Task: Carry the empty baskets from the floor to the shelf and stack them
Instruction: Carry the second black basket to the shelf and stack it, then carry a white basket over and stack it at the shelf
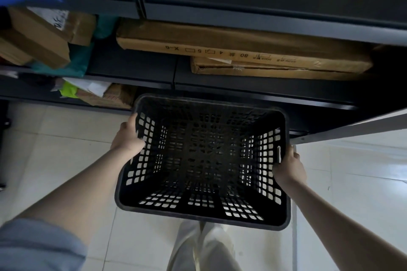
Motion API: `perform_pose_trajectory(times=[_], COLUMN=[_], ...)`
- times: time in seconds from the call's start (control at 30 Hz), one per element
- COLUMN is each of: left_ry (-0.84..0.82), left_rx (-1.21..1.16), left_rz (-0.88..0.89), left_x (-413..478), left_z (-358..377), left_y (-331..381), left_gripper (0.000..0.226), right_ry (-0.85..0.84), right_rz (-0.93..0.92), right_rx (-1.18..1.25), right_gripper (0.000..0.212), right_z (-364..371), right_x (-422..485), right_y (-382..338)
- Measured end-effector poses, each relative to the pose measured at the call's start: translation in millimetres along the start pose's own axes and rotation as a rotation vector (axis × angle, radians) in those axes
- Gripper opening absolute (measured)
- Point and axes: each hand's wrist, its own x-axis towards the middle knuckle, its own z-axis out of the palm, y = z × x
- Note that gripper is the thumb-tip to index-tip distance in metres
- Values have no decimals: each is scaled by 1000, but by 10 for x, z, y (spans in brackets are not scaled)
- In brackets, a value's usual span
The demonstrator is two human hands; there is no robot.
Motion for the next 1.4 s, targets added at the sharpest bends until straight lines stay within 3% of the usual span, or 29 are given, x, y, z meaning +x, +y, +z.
perform_pose_trajectory(times=[0.13, 0.33, 0.53, 0.63, 0.87, 1.1, 1.4], left_ry=[48, 145, 232, 324, 571, 774, 913], left_rx=[79, 163, 35, -78, -164, -151, -140], left_rz=[115, 124, 168, 103, 77, -221, -621], left_x=[-181, -582, -1166, -1567, -2607, -3760, -5548], left_z=[-219, -735, -1480, -1958, -3103, -3619, -3452], left_y=[67, 69, 52, -144, -578, -1550, -2690], left_gripper=[78, 73, 64, 55, 62, 62, 70], right_ry=[-4, 105, 92, 108, 242, 422, 324], right_rz=[-133, -288, -542, -674, -1060, -1400, -1710], right_rx=[-79, 9, -20, -30, -74, -268, -338], right_gripper=[77, 61, 54, 51, 51, 57, 61], right_z=[-205, -720, -1243, -1492, -2083, -2299, -1988], right_x=[-177, -645, -1384, -1905, -3105, -3943, -5312], right_y=[-182, -604, -1492, -2035, -3180, -3818, -3993])
